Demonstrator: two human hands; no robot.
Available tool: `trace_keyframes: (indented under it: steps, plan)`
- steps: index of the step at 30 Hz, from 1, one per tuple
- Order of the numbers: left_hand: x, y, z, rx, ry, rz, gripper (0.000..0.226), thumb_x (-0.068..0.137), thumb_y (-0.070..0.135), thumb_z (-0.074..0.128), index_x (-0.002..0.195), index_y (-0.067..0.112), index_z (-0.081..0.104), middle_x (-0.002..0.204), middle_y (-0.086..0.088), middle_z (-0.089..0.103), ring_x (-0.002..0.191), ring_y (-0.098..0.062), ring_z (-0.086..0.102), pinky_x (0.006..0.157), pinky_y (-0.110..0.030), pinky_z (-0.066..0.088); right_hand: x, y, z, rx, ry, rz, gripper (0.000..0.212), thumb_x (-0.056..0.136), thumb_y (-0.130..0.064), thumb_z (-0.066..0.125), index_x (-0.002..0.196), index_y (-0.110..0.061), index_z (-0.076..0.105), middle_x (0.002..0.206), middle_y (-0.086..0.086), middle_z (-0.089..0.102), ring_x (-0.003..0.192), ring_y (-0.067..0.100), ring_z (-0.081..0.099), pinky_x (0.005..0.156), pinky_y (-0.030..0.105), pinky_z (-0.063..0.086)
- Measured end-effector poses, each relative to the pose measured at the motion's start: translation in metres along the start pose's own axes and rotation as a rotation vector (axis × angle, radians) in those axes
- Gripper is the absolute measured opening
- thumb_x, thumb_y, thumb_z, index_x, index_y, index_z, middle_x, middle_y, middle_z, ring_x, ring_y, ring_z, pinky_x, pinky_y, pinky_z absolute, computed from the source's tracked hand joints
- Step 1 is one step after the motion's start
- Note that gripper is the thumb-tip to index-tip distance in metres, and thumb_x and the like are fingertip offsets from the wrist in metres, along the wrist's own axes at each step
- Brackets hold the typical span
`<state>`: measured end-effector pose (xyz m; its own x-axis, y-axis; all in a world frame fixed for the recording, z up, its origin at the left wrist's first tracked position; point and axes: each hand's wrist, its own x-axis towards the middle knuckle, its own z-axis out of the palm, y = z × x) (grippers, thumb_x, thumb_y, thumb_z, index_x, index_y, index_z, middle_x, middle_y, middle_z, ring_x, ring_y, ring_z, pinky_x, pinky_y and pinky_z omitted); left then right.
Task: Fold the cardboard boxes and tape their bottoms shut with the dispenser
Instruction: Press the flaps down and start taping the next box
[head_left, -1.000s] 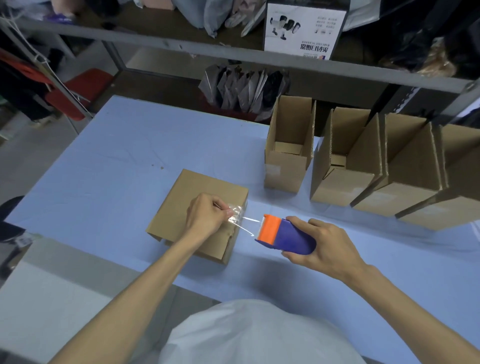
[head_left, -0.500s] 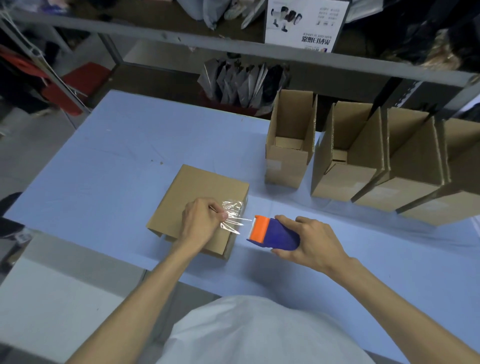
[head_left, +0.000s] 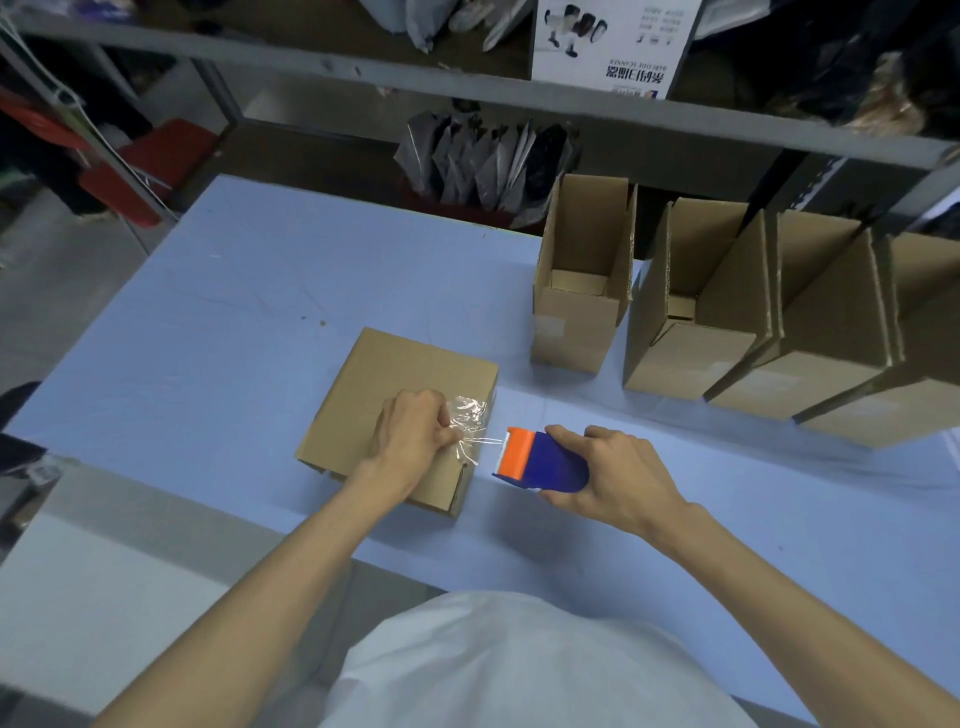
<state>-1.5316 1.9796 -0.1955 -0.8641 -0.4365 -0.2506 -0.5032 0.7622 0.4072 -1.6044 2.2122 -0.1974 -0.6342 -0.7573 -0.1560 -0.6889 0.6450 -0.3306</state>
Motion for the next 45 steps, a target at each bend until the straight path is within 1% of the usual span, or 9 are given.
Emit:
trace_keyframes:
  steps: [10, 16, 25, 29, 34, 37, 39, 42, 45]
  plan:
    - [0.004, -0.008, -0.001, 0.142, 0.051, -0.055, 0.061, 0.066, 0.058, 0.079, 0.089, 0.008, 0.052, 0.083, -0.007, 0.064, 0.083, -0.033, 0.060, 0.063, -0.036, 0.041, 0.006, -0.003, 0.001, -0.079, -0.022, 0.019, 0.064, 0.076, -0.059, 0.062, 0.131, -0.029, 0.045, 0.095, -0.001, 0.061, 0.081, 0.021, 0.058, 0.061, 0.025, 0.035]
    - [-0.004, -0.024, 0.014, -0.272, 0.086, 0.083, 0.029, 0.069, 0.030, 0.084, 0.082, 0.022, 0.059, 0.065, 0.009, 0.056, 0.063, -0.006, 0.055, 0.061, -0.027, 0.044, 0.010, -0.007, 0.002, -0.053, -0.058, 0.019, 0.062, 0.077, -0.057, 0.065, 0.128, -0.026, 0.047, 0.099, 0.000, 0.062, 0.078, 0.018, 0.053, 0.063, 0.024, 0.034]
    - [-0.003, -0.020, 0.018, -0.348, -0.011, 0.180, 0.020, 0.073, 0.017, 0.078, 0.088, 0.026, 0.068, 0.073, 0.009, 0.058, 0.063, -0.009, 0.053, 0.067, -0.025, 0.045, 0.049, -0.055, 0.003, -0.364, -0.177, -0.032, 0.019, 0.077, -0.026, 0.065, 0.084, -0.019, 0.048, 0.092, 0.007, 0.065, 0.078, 0.029, 0.061, 0.057, 0.030, 0.028]
    - [0.000, -0.030, 0.011, -0.363, -0.011, 0.205, 0.021, 0.077, 0.017, 0.077, 0.090, 0.030, 0.067, 0.074, 0.009, 0.058, 0.063, -0.004, 0.051, 0.066, -0.021, 0.043, 0.039, -0.052, 0.019, -0.437, -0.245, -0.051, 0.022, 0.082, -0.016, 0.064, 0.103, -0.013, 0.058, 0.103, 0.009, 0.064, 0.094, 0.029, 0.062, 0.064, 0.031, 0.034]
    - [-0.005, -0.020, 0.016, 0.029, -0.030, 0.432, 0.028, 0.087, 0.014, 0.060, 0.098, 0.039, 0.065, 0.091, 0.008, 0.052, 0.077, -0.014, 0.051, 0.060, -0.030, 0.039, 0.010, -0.021, 0.029, -0.331, -0.092, 0.165, 0.075, 0.084, -0.054, 0.058, 0.141, -0.013, 0.031, 0.106, 0.011, 0.055, 0.088, 0.030, 0.061, 0.059, 0.031, 0.032]
    - [-0.006, -0.014, 0.018, 0.156, -0.132, 0.421, 0.013, 0.087, 0.026, 0.055, 0.089, 0.038, 0.058, 0.103, 0.004, 0.055, 0.093, -0.024, 0.053, 0.071, -0.033, 0.042, 0.009, -0.010, 0.030, -0.332, -0.002, 0.221, 0.075, 0.091, -0.058, 0.043, 0.148, -0.014, 0.024, 0.107, 0.011, 0.055, 0.086, 0.028, 0.059, 0.057, 0.030, 0.032]
    - [-0.003, -0.011, 0.023, 0.301, -0.176, 0.483, 0.022, 0.091, 0.017, 0.052, 0.109, 0.024, 0.064, 0.123, -0.008, 0.048, 0.114, -0.028, 0.046, 0.086, -0.039, 0.043, 0.012, -0.004, 0.026, -0.326, 0.019, 0.264, 0.067, 0.095, -0.051, 0.038, 0.149, -0.015, 0.023, 0.108, 0.012, 0.055, 0.087, 0.029, 0.058, 0.057, 0.031, 0.034]
    - [0.000, -0.009, 0.019, 0.313, -0.096, 0.568, 0.022, 0.088, 0.011, 0.054, 0.105, 0.024, 0.063, 0.099, -0.001, 0.036, 0.099, -0.025, 0.045, 0.063, -0.033, 0.035, 0.014, 0.006, 0.028, -0.243, 0.015, 0.258, 0.061, 0.096, -0.031, 0.047, 0.149, -0.010, 0.024, 0.114, 0.016, 0.054, 0.095, 0.033, 0.055, 0.065, 0.038, 0.041]
    - [0.006, -0.002, 0.014, 0.100, -0.016, 0.482, 0.029, 0.090, 0.013, 0.054, 0.115, 0.023, 0.064, 0.102, -0.002, 0.047, 0.095, -0.022, 0.047, 0.064, -0.032, 0.040, 0.016, 0.016, 0.040, -0.124, 0.081, 0.268, 0.068, 0.084, 0.005, 0.051, 0.147, 0.000, 0.025, 0.116, 0.023, 0.050, 0.092, 0.037, 0.050, 0.065, 0.042, 0.037]
